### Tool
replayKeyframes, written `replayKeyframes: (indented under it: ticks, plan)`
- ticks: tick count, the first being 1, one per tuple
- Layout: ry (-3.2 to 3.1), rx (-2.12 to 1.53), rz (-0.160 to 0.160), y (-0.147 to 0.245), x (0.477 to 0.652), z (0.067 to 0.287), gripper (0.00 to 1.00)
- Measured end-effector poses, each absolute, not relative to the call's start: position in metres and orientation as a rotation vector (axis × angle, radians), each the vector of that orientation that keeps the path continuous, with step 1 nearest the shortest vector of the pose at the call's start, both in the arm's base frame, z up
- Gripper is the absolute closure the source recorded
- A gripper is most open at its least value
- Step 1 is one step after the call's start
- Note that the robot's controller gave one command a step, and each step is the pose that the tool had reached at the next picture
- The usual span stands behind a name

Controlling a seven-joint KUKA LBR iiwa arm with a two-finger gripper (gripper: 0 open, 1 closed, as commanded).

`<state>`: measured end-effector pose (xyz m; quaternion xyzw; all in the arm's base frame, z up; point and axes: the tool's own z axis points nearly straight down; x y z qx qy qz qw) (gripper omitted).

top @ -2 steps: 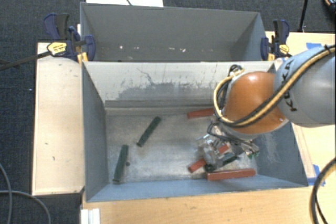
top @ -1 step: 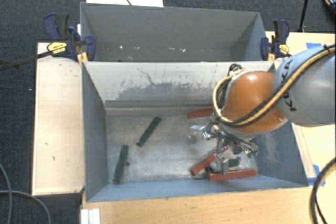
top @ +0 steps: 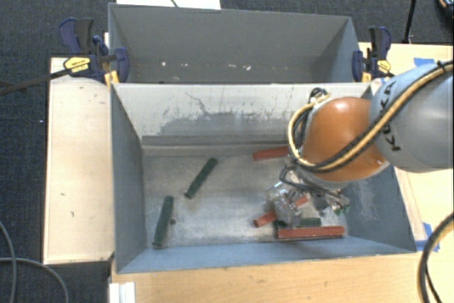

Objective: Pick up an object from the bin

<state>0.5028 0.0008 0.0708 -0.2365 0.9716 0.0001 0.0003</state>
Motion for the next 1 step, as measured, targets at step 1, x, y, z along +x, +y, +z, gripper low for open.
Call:
replayKeyframes:
  ticks: [1]
  plan:
    - [3.054,-0.678,-0.003,0.0033,0.5516,0.2108,1.00]
